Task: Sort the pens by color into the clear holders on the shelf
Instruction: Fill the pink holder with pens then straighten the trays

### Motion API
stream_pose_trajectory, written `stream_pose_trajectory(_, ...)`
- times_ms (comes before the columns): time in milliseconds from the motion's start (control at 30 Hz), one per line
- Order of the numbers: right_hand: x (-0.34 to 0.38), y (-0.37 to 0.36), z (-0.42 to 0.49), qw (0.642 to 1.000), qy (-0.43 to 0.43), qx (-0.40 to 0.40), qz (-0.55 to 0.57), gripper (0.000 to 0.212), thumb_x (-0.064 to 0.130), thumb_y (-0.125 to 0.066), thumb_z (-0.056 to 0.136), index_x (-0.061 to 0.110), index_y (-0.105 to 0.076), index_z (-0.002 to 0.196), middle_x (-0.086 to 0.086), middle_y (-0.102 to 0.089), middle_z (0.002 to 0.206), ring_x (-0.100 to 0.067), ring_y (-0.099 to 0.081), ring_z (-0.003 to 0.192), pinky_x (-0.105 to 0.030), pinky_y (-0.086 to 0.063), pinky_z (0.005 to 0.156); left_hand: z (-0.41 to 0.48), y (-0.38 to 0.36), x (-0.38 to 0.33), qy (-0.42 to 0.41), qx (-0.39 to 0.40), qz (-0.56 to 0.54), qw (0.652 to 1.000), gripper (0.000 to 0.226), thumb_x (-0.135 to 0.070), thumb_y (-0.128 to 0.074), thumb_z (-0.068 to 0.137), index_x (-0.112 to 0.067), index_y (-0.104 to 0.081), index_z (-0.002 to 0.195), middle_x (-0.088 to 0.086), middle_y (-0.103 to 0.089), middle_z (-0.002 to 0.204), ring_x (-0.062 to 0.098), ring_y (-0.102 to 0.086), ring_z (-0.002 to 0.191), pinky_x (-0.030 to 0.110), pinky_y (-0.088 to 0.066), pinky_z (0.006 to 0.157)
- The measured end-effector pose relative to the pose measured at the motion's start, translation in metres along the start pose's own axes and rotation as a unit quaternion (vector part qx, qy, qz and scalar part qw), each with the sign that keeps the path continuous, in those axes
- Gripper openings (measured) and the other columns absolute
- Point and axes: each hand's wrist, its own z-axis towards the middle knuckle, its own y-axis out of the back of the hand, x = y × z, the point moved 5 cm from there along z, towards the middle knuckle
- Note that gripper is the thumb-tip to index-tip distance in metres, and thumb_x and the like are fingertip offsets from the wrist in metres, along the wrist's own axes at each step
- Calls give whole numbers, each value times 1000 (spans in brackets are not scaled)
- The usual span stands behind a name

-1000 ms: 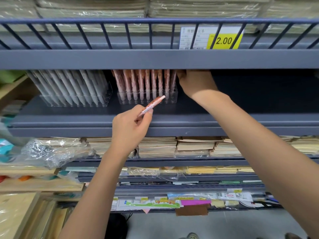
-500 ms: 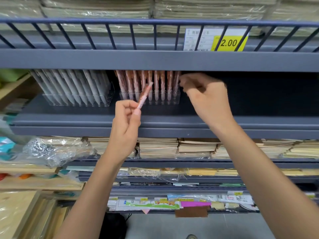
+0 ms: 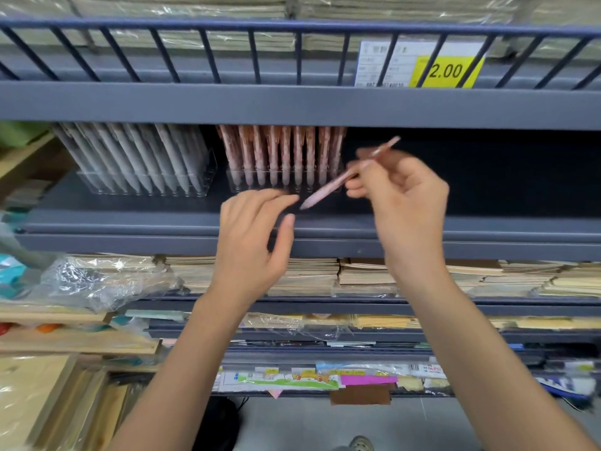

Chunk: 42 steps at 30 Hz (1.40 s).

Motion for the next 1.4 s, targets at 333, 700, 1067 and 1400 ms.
stream_pose_trajectory(333, -9, 14, 44, 986, 101, -52, -122, 15, 18, -56, 80, 15, -68, 88, 10, -71, 78, -10, -69, 77, -36, -57, 79, -23, -21, 24, -5, -95, 163, 982, 31, -16, -47, 98, -7, -75, 106, 4, -75, 114, 20, -69, 110, 37, -45, 93)
stream_pose_trajectory(700, -21, -34, 66, 886, 161, 67, -430, 24, 22, -42, 98, 5, -59, 96, -21, -64, 88, -39, -56, 81, -34, -34, 67, -24, -20, 27, -9, -103, 168, 980, 31, -18, -46, 98, -9, -74, 107, 1, -74, 116, 17, -67, 113, 33, -41, 94)
stream_pose_trajectory(1067, -28, -44, 67, 856, 145, 58, -492, 34, 16, -33, 104, -2, -54, 123, -29, -60, 109, -44, -55, 100, -38, -36, 79, -11, 3, 28, 131, -8, 6, 991, 33, -16, -55, 94, 0, -62, 122, 13, -63, 120, 27, -54, 118, 27, -38, 102)
stream_pose_trajectory(1400, -59, -25, 53, 958, 103, -39, -263, 50, 25, -57, 89, 17, -48, 138, 22, -59, 82, 16, -55, 70, 0, -40, 69, 23, 22, 67, 266, 17, -127, 956, 69, -22, -47, 91, -9, -27, 156, 7, -58, 136, 8, -57, 102, 21, -42, 96)
